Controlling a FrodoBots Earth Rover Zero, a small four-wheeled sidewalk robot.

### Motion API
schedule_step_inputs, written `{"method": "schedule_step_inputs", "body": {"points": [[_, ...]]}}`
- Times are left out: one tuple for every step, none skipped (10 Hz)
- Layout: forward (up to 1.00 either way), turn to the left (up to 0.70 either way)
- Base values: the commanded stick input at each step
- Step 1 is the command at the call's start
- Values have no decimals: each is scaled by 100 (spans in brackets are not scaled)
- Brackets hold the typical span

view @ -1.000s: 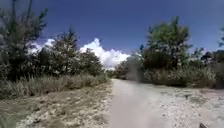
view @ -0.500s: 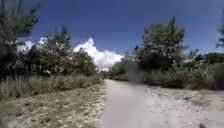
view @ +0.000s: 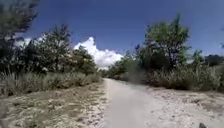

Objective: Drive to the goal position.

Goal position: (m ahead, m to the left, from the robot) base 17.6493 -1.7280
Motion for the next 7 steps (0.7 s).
{"method": "schedule_step_inputs", "body": {"points": [[44, 2], [44, 2], [44, 2], [44, 2], [44, 2], [44, 2], [44, 2]]}}
